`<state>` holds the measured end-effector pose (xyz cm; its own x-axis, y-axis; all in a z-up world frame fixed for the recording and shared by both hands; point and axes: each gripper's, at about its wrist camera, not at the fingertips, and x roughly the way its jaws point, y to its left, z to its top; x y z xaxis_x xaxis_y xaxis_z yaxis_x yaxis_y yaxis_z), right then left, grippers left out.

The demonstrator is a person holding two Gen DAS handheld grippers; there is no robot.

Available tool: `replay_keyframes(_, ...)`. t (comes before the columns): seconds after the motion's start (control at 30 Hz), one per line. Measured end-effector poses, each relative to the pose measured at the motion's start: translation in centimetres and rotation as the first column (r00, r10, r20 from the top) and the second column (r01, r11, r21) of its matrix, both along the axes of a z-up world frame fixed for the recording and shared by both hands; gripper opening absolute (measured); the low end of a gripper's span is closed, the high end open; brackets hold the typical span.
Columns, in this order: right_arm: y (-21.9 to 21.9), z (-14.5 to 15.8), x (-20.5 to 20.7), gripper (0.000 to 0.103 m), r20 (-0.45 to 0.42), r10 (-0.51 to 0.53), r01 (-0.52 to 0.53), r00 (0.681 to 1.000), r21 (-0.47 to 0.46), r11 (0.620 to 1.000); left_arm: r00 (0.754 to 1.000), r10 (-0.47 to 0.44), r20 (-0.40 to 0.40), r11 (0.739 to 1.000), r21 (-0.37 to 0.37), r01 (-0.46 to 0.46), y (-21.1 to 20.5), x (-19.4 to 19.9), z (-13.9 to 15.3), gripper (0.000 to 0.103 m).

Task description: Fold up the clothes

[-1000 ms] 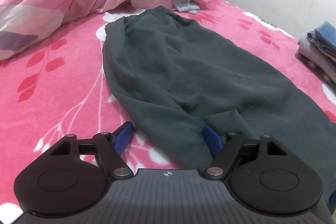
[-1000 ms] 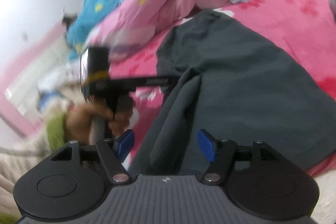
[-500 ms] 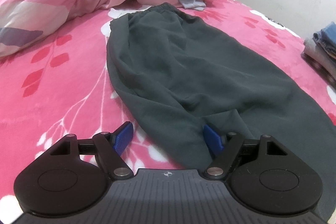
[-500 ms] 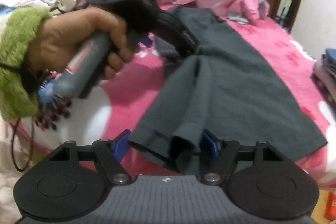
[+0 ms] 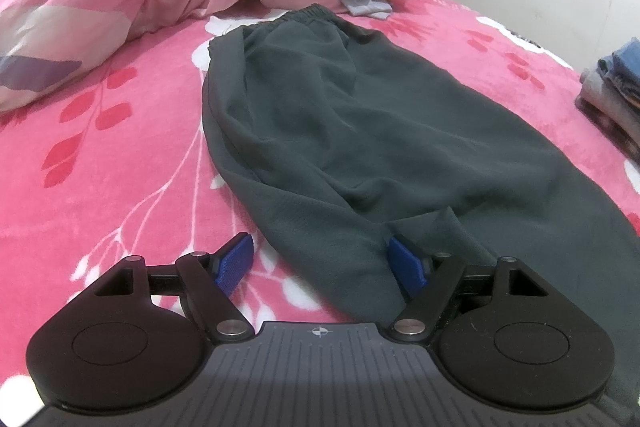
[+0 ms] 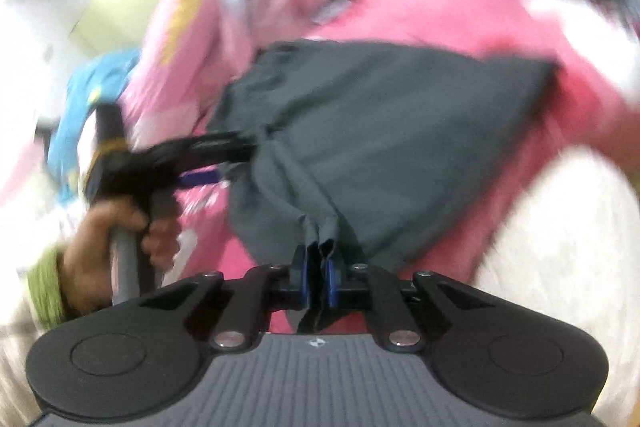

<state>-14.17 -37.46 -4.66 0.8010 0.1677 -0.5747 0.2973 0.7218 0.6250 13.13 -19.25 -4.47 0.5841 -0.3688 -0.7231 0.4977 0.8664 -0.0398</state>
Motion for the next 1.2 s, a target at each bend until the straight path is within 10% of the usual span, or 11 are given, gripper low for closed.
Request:
replay_keyframes(0.1, -1.3, -0.2, -0.8, 0.014, -0.008, -0.023, 0.023, 1.000, 0.005, 1.000, 1.000, -0.007, 0.008, 1.000, 0.011, 0.007, -0.1, -0.1, -0.1, 0.077)
replay_keyframes(0.3, -1.3, 2.9, -2.4, 0.014, 0.021, -0.053, 0.057, 0.998, -0.268, 0.962, 1.000, -0.019, 0.011, 1.000, 0.021, 0.019, -0.3, 0.0, 0.0, 0.078)
replay_keyframes(0.5, 0.3, 6.1, -2.5, 0.014, 0.198, 0.035, 0.063, 0.979, -0.467, 0.882, 0.999, -0.031, 0.019, 0.999, 0.030, 0.030, -0.3, 0.1, 0.0, 0.079)
replay_keyframes(0.67, 3.6, 4.5, 0.0, 0.014, 0.180, 0.258, -0.138, 0.949, -0.500, 0.855, 0.998, -0.048, 0.028, 0.999, 0.018, 0.048, 0.0, 0.2, 0.0, 0.079)
replay_keyframes(0.9, 1.1, 0.3, 3.5, 0.004, 0.009, 0.206, -0.192, 0.978, -0.325, 0.926, 0.982, -0.073, 0.174, 0.996, -0.030, 0.079, 2.3, -1.7, 1.6, 0.080)
replay_keyframes(1.07, -0.5, 0.1, 4.4, 0.005, 0.002, 0.213, -0.205, 0.977, -0.265, 0.942, 0.883, -0.280, 0.376, 0.956, 0.021, 0.294, 4.0, -7.5, 3.9, 0.088)
replay_keyframes(1.2, -2.8, -0.2, 4.9, 0.005, -0.001, 0.238, -0.236, 0.971, -0.147, 0.961, 0.710, -0.573, 0.411, 0.816, 0.207, 0.539, 3.5, -13.0, 2.9, 0.089)
